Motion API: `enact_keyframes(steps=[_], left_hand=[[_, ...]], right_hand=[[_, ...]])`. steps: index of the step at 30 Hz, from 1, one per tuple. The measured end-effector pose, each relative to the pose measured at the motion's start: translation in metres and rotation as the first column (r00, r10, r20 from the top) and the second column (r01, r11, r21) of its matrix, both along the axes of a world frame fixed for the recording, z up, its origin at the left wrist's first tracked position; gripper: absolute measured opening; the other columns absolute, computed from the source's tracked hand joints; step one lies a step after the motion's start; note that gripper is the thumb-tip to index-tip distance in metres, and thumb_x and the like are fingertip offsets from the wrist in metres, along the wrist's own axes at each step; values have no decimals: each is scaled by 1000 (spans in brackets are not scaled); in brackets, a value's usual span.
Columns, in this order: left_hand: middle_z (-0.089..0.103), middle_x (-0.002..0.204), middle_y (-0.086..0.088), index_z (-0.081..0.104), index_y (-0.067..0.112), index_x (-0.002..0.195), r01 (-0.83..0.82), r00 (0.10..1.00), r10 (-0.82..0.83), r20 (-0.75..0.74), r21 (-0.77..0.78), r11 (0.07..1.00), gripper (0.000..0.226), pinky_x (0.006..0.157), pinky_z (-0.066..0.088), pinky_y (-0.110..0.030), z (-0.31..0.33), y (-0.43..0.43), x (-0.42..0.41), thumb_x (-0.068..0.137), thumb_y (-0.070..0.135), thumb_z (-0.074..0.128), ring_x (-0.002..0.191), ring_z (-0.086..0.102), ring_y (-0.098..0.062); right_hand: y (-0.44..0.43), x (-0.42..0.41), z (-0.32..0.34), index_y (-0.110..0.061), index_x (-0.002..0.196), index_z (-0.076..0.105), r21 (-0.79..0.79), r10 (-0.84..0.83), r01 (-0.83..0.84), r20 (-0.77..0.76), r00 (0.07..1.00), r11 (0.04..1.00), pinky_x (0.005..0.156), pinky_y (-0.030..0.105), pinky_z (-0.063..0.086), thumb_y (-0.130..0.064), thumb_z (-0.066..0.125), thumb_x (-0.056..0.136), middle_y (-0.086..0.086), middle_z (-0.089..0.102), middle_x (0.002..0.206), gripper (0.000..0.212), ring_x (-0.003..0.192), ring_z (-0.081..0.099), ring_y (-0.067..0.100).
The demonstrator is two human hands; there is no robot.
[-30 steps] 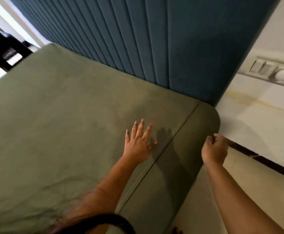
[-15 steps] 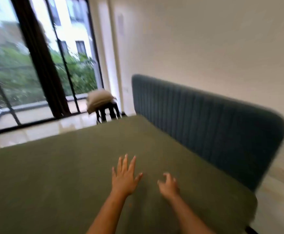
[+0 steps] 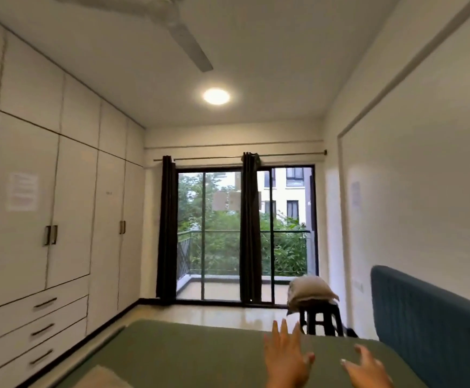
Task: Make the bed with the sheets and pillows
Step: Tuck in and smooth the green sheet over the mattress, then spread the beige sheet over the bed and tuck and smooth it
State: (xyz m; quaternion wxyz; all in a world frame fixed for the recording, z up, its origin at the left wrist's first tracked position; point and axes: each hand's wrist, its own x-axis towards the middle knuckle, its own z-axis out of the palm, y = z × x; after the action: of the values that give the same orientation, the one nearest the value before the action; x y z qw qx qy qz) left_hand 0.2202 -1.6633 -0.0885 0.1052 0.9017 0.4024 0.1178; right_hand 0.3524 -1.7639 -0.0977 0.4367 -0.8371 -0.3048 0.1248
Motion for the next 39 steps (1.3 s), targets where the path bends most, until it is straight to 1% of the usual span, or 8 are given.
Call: enact_keyframes(steps=[2,5,8,10,18,29,34,39], left_hand=[[-20,159,-4,-7,31,152,25,997,-24,-67,8,1000,132,114,-9,-52,-4,-18,13,31,83,-17,144,-23,-26],[-22,158,-5,-9,33,151,16,997,-14,-78,21,1000,135,115,-10,-50,-7,-48,25,24,78,-19,144,-23,-26],[-20,158,-5,-8,33,151,-3,996,3,-84,-1,1000,106,115,-10,-49,-20,-52,19,60,85,-7,144,-21,-26],[-19,159,-5,-7,31,152,-52,994,56,-96,47,998,75,115,-10,-48,-24,-50,7,93,66,22,145,-21,-27],[-16,160,-4,-6,31,152,-173,983,177,-52,68,983,71,115,-11,-48,-42,-12,-101,98,54,33,145,-20,-25],[-13,160,-4,-3,32,152,-361,929,360,-87,5,933,69,115,-8,-50,-80,69,-394,98,53,33,145,-19,-25],[-16,160,-3,-3,34,152,-450,885,437,-160,-54,891,69,112,-8,-58,-104,100,-540,97,54,33,145,-21,-25],[-17,159,-2,-3,35,152,-540,837,514,-186,-135,831,70,111,-8,-60,-126,126,-651,97,55,34,144,-23,-25]], right_hand=[[-24,-1,-3,-20,144,34,-66,10,-9,20,1000,998,109,33,31,-36,58,91,13,37,146,60,132,40,28],[-47,12,-23,-23,144,33,-100,10,-9,9,1000,995,108,33,32,-38,53,93,11,40,144,58,130,42,28],[-53,9,-46,-22,145,32,-223,60,-56,10,998,973,108,32,30,-40,50,94,11,38,146,57,132,40,29],[-48,-3,-51,-22,146,30,-253,88,-81,17,996,964,109,33,30,-40,49,95,11,36,147,58,134,37,30],[0,-117,-60,-26,146,28,-380,241,-194,79,967,904,107,46,32,-42,47,95,5,29,151,57,137,30,29],[140,-393,-74,-24,145,31,-427,502,-386,199,842,817,107,51,28,-38,48,95,3,27,151,55,140,24,25],[188,-523,-104,-26,152,16,-515,642,-475,208,738,713,115,55,14,-38,45,98,-3,7,160,63,147,7,21],[232,-621,-120,-26,152,15,-593,734,-513,209,646,621,116,59,10,-40,43,98,-4,3,161,62,148,2,22]])
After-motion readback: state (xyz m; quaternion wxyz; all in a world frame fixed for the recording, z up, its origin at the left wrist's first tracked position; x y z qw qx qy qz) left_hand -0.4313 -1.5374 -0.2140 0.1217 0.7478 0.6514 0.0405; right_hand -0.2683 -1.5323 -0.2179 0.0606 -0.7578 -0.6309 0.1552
